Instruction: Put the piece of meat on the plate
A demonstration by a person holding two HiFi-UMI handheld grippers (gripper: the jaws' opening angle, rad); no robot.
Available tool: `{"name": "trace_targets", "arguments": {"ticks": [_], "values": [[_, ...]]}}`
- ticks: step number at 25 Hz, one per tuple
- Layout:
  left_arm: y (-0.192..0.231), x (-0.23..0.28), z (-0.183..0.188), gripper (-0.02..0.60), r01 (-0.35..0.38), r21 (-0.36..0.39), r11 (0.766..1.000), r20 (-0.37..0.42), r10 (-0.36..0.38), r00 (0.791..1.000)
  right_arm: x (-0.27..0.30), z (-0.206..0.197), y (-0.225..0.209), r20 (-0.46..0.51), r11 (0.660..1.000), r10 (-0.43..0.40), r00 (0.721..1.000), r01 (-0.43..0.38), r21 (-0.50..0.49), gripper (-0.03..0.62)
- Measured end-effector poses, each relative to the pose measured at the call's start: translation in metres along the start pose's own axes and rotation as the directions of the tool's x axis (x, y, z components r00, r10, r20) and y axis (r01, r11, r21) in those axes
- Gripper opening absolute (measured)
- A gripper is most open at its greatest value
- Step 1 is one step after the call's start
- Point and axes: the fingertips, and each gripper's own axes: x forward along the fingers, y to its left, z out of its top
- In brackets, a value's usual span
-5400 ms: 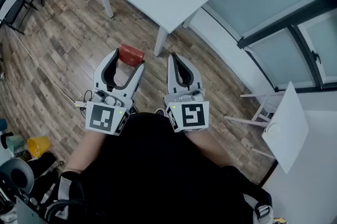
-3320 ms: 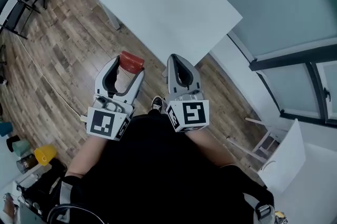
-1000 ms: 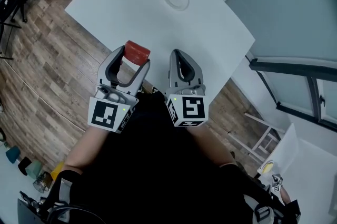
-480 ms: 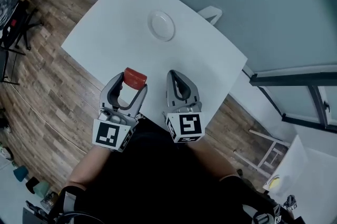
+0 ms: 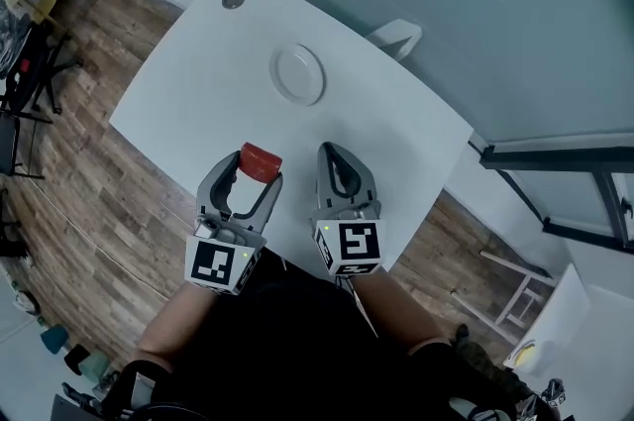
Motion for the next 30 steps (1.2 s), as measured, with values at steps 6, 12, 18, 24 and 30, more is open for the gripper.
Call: {"name": "trace_targets", "arguments": {"ticks": [6,12,18,24,30], "values": [[0.023,0.046,-0.015,0.281,0.062,0.035,0.997,-0.026,-0.061,0.998,0.033,-0.013,-0.016,-0.017,0.998,-0.065,0.998,0.066,0.020,0.003],[0.030,0.091,-0.029,0.281,0.108,0.053,0.993,-0.077,-0.104,0.992,0.069,-0.023,-0.036,-0.030,0.995,-0.099,0.995,0.099,0.011,0.003],[0.041,0.128,-0.049,0.281,0.130,0.070,0.989,-0.118,-0.121,0.986,0.096,-0.039,-0.060,-0.048,0.990,-0.134,0.990,0.136,0.038,0.003],[0.057,0.163,-0.078,0.281,0.149,0.089,0.985,-0.210,-0.128,0.969,0.113,-0.062,-0.079,-0.087,0.982,-0.173,0.981,0.179,0.066,0.003],[0.064,0.194,-0.094,0.281,0.176,0.099,0.979,-0.275,-0.143,0.951,0.138,-0.077,-0.090,-0.116,0.980,-0.179,0.977,0.187,0.062,0.003]]}}
